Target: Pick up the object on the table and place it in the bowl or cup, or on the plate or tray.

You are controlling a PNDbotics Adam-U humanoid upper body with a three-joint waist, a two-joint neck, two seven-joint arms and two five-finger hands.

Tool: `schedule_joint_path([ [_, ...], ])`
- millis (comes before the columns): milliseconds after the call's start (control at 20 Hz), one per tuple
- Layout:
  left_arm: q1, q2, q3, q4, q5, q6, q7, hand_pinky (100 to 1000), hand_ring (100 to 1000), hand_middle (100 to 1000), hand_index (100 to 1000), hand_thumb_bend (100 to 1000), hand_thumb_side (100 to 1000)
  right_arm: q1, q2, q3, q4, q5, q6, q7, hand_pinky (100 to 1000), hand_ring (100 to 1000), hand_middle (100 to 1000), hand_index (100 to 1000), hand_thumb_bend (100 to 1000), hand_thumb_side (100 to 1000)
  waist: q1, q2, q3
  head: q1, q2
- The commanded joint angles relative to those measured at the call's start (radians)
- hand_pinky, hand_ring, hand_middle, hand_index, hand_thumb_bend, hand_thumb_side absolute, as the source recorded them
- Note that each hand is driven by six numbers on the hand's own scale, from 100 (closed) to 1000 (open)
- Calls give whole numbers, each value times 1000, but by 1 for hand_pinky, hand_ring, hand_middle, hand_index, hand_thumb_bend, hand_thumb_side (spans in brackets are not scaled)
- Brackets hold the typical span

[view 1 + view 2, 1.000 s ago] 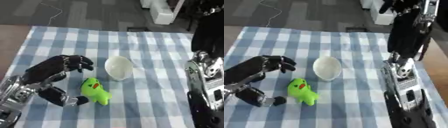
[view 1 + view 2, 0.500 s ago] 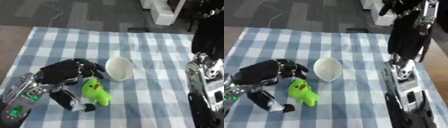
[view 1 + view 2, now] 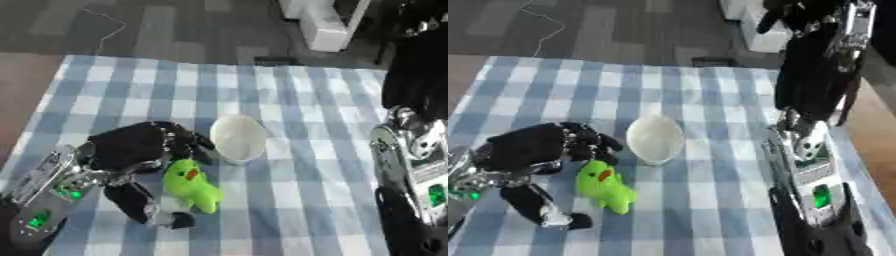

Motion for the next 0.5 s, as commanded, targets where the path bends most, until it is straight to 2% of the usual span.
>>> schedule_joint_path([
  [50,-27,12,-5,1,0,-6,-12,740,737,822,828,467,881,-13,7,0,-12,-3,0,5,297,450,632,796,100,852,8,-8,-6,1,-13],
  [250,-47,21,-22,26,13,-19,-19,745,738,825,833,463,881,-14,13,2,-14,-5,0,7,298,450,631,796,100,852,6,-6,-13,5,-27],
  [500,-72,26,-36,74,61,-20,-43,708,716,825,838,464,876,-14,17,1,-16,-7,-1,7,298,450,632,797,100,852,3,-3,-17,14,-33],
])
